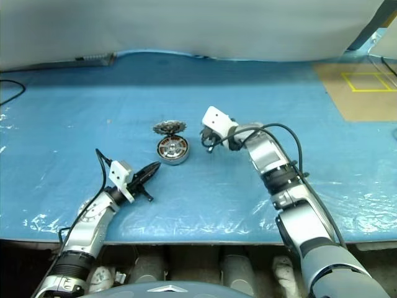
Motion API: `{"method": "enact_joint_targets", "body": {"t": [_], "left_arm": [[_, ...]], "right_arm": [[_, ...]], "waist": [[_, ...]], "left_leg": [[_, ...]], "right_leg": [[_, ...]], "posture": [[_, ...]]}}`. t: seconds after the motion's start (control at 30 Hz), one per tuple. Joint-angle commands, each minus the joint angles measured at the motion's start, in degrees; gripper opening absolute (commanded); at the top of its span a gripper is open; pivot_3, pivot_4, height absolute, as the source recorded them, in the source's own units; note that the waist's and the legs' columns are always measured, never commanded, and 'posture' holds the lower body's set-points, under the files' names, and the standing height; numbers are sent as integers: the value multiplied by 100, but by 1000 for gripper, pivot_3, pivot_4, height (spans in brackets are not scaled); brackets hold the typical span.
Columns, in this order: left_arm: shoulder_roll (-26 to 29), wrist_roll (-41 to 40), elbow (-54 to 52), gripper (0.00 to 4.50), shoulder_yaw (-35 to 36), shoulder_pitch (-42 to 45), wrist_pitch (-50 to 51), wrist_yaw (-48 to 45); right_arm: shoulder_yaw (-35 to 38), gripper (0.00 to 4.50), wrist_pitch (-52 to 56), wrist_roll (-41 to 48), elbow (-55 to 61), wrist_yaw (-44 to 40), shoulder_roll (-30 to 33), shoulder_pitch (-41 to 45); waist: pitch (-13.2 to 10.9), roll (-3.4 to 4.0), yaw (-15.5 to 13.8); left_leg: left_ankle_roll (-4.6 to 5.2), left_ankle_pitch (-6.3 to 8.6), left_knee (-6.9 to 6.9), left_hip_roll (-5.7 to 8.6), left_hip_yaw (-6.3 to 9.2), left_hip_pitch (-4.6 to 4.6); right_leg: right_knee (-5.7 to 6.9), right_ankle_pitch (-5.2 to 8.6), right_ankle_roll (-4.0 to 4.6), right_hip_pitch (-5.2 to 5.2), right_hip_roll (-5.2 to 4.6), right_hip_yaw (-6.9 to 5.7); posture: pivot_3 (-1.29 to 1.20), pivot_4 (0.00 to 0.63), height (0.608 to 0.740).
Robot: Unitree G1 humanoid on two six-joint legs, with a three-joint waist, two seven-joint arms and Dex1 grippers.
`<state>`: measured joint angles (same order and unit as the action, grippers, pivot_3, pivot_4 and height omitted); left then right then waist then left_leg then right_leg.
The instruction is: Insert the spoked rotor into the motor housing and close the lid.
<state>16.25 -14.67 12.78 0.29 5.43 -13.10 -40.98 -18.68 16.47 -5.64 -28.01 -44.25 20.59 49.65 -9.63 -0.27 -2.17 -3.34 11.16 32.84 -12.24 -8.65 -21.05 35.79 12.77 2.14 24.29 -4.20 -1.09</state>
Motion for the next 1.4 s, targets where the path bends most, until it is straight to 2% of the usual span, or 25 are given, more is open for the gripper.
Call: {"method": "enact_joint_targets", "body": {"t": [0.03, 0.13, 0.3, 0.57, 0.77, 1.0, 1.27, 1.37, 1.4], "left_arm": [[-9, -14, -13, 0, 21, 73, -80, -18], [-11, -11, 33, 0, 23, 115, -99, -31], [-9, -3, 55, 0, 42, 143, -119, -17], [10, -4, -56, 0, 94, 57, -98, 74], [-4, -8, -132, 0, 99, -19, -78, 139], [14, -22, -30, 0, 114, -7, -126, 98], [16, -12, 84, 0, 104, 15, -194, 36], [11, -5, 112, 0, 98, 10, -218, 19], [10, -7, 119, 0, 98, 10, -222, 11]], "right_arm": [[189, 25, -1024, -135, -1191, 487, -307, 754], [341, 25, -1657, -32, -2130, 530, -604, 1203], [795, 25, -2258, 387, -3169, -116, -1130, 1704], [1042, 25, -2166, 705, -3466, -1554, -1555, 1869], [828, 25, -2064, 532, -3136, -1912, -1607, 1335], [722, 25, -1837, 414, -2551, -1464, -1714, 525], [663, 25, -927, 646, -165, -1328, -1534, -296], [749, 617, -511, 654, 437, -976, -1471, -408], [757, 949, -401, 642, 550, -867, -1448, -432]], "waist": [[0, 0, 8], [0, 0, -5], [-1, 1, -20], [-1, 2, -30], [-1, 2, -35], [-1, 2, -29], [-1, 2, -38], [-1, 2, -28], [-1, 2, -29]], "left_leg": [[0, 0, 0, 0, -1, 1], [1, 0, -1, -2, -1, -5], [43, 1, -1, -9, -1, -14], [47, 3, 13, -32, -2, -19], [47, 2, 15, -42, -2, -20], [47, 2, 15, -42, -2, -17], [44, 4, 15, -36, -2, -14], [28, 13, 14, -27, -2, -14], [27, 13, 13, -27, -2, -12]], "right_leg": [[0, 0, 1, 0, 0, 0], [-3, 1, 2, 2, 0, -1], [-4, 1, 4, 3, -1, -12], [0, 1, 8, 4, 0, -21], [0, 0, 9, 3, 0, -23], [2, -1, 11, 3, 1, -23], [0, -1, 11, 0, 2, -22], [-1, -2, 10, 0, 2, -21], [-1, -1, 10, 0, 2, -21]], "posture": [[0, 150, 740], [0, 150, 740], [0, 150, 740], [0, 150, 740], [0, 150, 740], [0, 150, 740], [0, 150, 740], [0, 150, 740], [0, 150, 740]]}}
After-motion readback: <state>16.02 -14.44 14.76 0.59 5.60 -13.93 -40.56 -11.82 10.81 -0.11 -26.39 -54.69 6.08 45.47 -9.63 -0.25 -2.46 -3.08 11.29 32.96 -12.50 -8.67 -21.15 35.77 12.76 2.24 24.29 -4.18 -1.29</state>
